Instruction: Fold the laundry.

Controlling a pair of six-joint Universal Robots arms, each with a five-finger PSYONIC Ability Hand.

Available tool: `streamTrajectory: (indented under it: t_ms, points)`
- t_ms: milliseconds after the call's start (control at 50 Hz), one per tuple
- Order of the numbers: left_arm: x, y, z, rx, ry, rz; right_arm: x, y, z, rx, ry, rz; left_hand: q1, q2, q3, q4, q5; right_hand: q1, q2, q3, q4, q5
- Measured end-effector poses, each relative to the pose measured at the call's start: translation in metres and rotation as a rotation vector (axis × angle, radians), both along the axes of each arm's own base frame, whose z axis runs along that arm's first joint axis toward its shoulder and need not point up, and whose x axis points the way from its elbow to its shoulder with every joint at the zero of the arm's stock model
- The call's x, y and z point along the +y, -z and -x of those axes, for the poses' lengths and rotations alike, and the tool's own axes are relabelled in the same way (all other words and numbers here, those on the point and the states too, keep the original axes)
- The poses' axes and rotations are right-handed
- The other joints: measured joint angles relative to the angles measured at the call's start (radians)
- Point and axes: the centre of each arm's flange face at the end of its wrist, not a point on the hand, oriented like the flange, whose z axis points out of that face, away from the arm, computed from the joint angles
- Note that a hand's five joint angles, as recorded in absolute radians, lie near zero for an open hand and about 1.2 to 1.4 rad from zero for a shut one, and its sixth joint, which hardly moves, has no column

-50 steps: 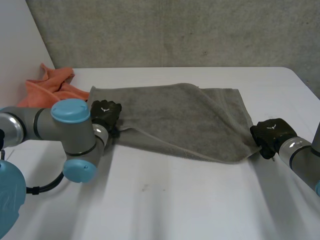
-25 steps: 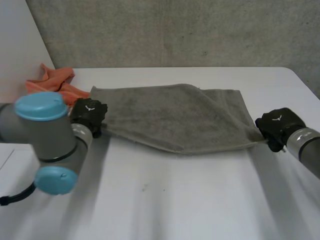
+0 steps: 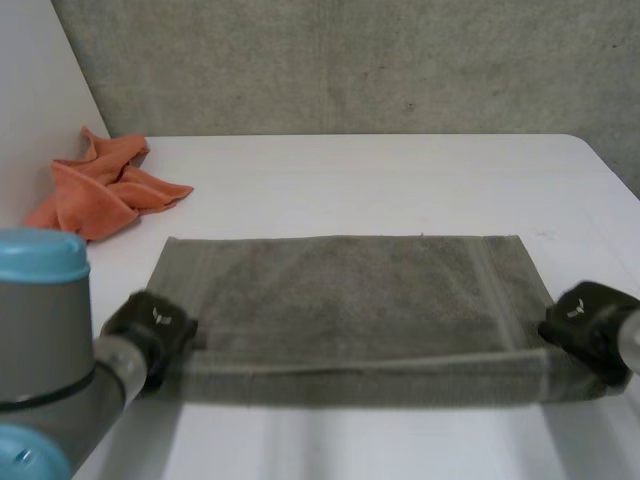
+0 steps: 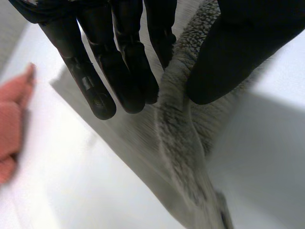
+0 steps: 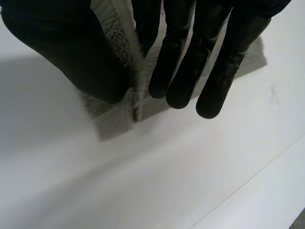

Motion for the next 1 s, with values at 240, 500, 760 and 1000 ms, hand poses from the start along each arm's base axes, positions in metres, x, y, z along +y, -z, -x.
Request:
streamTrajectory:
  t_ms: [240, 500, 760, 1000]
  points:
    - [-0.113, 0.029, 0.046, 0.116, -0.012, 0.267, -0.087, 0.026, -0.064, -0.071, 0.048, 0.325, 0.000, -0.024, -0.018, -0.023, 0.000, 0.000, 0.000, 0.000, 0.000, 0.000]
    - [-0.180, 0.046, 0.074, 0.127, 0.048, 0.589, -0.168, 0.050, -0.098, -0.109, 0.061, 0.610, -0.043, -0.096, -0.092, -0.096, -0.053, -0.019, -0.027, -0.021, -0.024, -0.018]
    - [-0.173, 0.044, 0.084, 0.169, 0.082, 0.715, -0.175, 0.017, -0.098, -0.208, 0.181, 0.689, -0.922, -0.989, -0.978, -0.988, -0.930, -0.789, -0.956, -0.969, -0.956, -0.938]
    - [-0.130, 0.005, 0.053, 0.194, 0.049, 0.671, -0.104, -0.045, -0.083, -0.426, 0.148, 0.540, -0.922, -0.990, -0.978, -0.988, -0.930, -0.789, -0.956, -0.969, -0.956, -0.938]
